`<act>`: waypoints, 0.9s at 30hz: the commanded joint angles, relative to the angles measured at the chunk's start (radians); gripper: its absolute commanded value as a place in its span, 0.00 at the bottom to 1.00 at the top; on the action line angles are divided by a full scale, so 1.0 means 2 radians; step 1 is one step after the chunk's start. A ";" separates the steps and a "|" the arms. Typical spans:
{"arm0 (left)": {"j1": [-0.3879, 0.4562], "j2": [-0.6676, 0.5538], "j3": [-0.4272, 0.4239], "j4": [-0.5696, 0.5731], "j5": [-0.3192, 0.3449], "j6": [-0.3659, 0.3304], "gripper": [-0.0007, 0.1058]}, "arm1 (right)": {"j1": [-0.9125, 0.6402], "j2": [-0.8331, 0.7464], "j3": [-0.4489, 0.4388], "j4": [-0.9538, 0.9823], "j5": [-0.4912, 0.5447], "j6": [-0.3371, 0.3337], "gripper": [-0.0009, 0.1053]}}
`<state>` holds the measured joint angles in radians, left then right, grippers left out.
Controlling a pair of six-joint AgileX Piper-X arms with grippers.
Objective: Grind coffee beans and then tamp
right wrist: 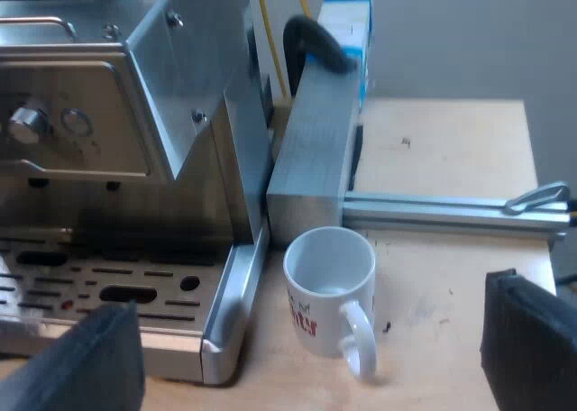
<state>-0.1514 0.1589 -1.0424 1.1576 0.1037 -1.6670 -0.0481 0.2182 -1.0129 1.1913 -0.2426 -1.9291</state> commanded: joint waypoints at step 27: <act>0.000 -0.156 0.026 0.079 -0.040 -0.003 0.80 | -0.003 -0.137 0.021 0.015 -0.034 -0.006 0.73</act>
<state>-0.1514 -0.0159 -0.9974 1.3279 0.0447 -1.6579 -0.0481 -0.0167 -0.9715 1.2343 -0.2991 -1.9291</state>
